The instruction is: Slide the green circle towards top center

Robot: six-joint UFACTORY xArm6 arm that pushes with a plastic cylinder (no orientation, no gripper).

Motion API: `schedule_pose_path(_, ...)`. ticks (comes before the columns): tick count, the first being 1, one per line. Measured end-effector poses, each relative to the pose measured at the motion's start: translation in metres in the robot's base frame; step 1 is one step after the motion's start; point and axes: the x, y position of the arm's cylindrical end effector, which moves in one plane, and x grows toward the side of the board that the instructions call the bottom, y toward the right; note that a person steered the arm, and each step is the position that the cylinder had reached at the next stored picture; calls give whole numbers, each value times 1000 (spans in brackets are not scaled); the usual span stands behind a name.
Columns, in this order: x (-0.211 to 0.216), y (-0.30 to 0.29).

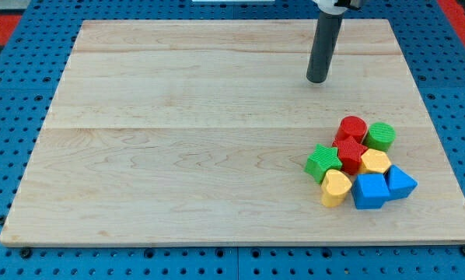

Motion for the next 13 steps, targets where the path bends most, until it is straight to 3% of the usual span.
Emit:
schedule_pose_path(2,0,12)
schedule_pose_path(4,7,79)
schedule_pose_path(6,61,134)
schedule_pose_path(9,147,170)
schedule_pose_path(10,164,149)
schedule_pose_path(12,159,63)
schedule_pose_path(13,148,57)
